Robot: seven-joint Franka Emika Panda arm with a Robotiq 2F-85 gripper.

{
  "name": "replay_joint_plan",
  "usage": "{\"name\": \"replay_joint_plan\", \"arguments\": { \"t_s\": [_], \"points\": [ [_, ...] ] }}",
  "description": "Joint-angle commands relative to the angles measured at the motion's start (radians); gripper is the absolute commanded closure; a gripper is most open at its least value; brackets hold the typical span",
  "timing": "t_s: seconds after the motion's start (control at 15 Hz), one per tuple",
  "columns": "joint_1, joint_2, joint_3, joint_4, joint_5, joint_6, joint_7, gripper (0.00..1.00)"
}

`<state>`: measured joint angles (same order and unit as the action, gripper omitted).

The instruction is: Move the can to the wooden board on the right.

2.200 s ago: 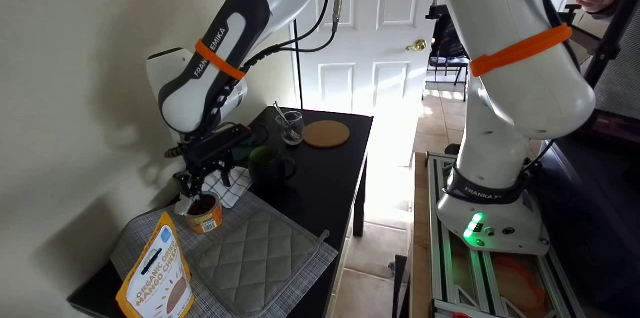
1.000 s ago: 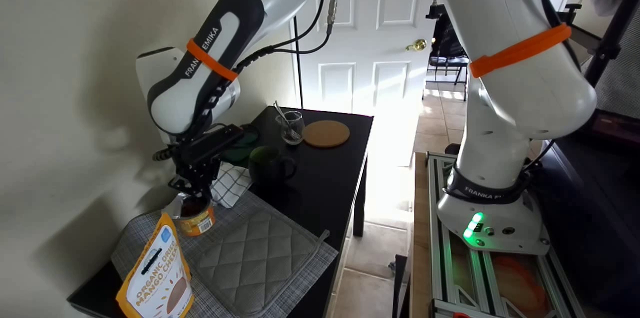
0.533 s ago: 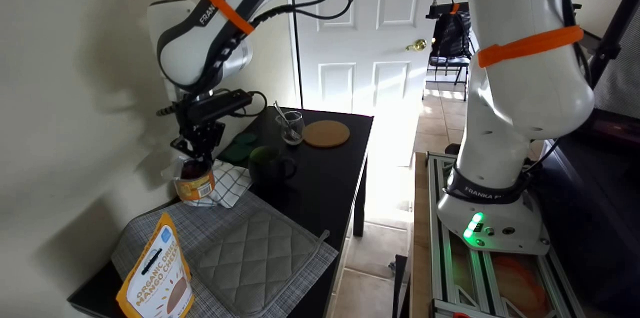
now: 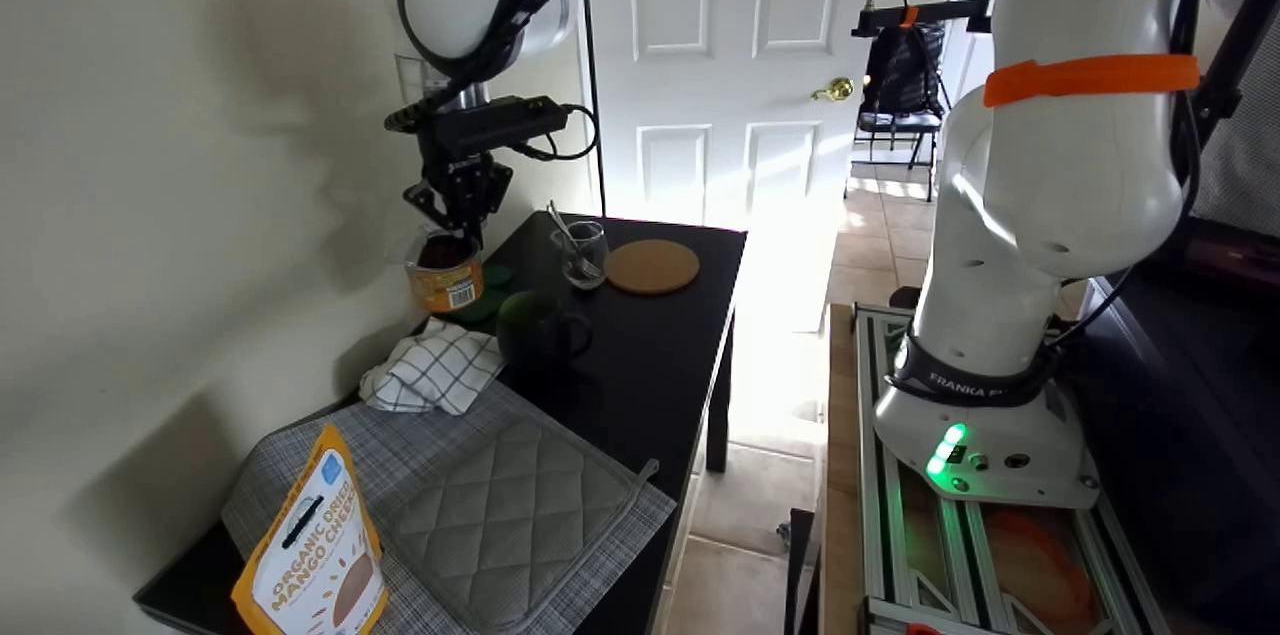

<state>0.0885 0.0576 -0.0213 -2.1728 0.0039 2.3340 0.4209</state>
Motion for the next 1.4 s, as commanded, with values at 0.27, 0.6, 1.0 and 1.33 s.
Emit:
{"name": "replay_joint_plan", "arguments": {
  "t_s": [0.27, 0.6, 1.0, 1.33],
  "points": [
    [-0.046, -0.027, -0.027, -0.036, -0.098, 0.000, 0.130, 0.97],
    [-0.149, -0.154, -0.104, -0.161, -0.216, -0.040, 0.297, 0.97],
    [-0.317, -0.300, -0.160, -0.319, -0.244, -0.153, 0.421, 0.97],
    [-0.462, -0.263, -0.232, -0.415, -0.225, -0.009, 0.503, 0.97]
  ]
}}
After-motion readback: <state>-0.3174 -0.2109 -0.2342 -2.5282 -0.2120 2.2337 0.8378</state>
